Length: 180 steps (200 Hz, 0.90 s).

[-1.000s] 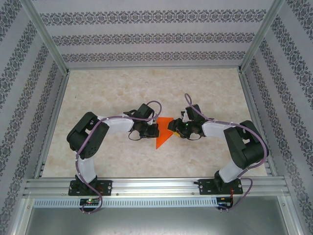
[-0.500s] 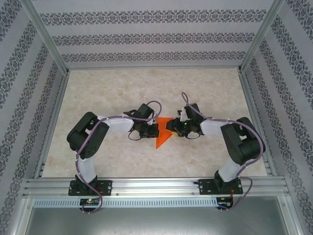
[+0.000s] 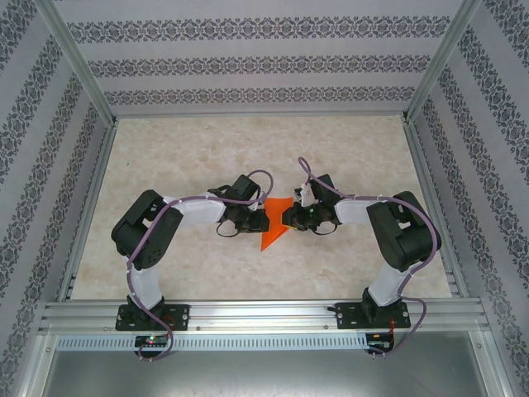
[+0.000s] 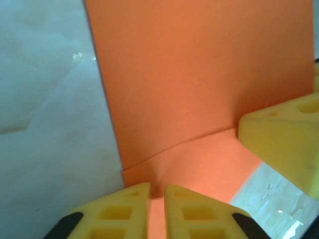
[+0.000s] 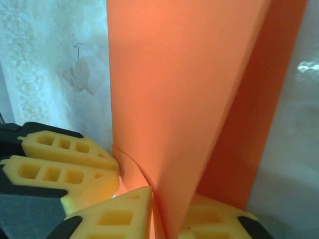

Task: Fold a paper plane with a square sheet of paper (pick it up from the middle)
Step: Fourth fold the wing at the center of the table.

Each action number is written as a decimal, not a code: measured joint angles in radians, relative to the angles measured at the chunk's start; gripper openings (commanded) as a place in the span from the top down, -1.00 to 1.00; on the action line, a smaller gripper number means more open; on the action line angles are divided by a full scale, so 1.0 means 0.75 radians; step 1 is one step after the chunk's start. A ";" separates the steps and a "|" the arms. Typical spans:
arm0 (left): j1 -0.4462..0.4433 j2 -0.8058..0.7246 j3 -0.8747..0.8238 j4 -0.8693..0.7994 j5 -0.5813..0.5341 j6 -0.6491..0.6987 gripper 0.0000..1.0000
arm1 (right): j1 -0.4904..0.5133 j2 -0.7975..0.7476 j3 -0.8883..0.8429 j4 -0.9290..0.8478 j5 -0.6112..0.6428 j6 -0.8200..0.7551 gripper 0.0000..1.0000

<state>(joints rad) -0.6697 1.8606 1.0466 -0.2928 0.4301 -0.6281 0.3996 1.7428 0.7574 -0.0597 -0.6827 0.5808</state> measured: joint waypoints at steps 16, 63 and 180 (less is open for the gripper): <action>0.000 -0.064 -0.032 -0.016 -0.039 0.008 0.32 | 0.000 0.000 -0.003 0.026 -0.001 0.051 0.84; -0.039 -0.289 -0.086 -0.039 -0.187 0.010 0.14 | 0.046 -0.033 -0.101 0.196 0.065 0.328 0.90; -0.366 -0.306 -0.145 -0.101 -0.602 0.099 0.12 | 0.227 -0.189 -0.131 0.213 0.352 0.697 0.81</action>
<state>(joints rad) -0.9440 1.6314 0.9379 -0.3683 -0.0216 -0.5537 0.5697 1.6009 0.6590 0.1001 -0.4187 1.1034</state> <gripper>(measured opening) 0.449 0.092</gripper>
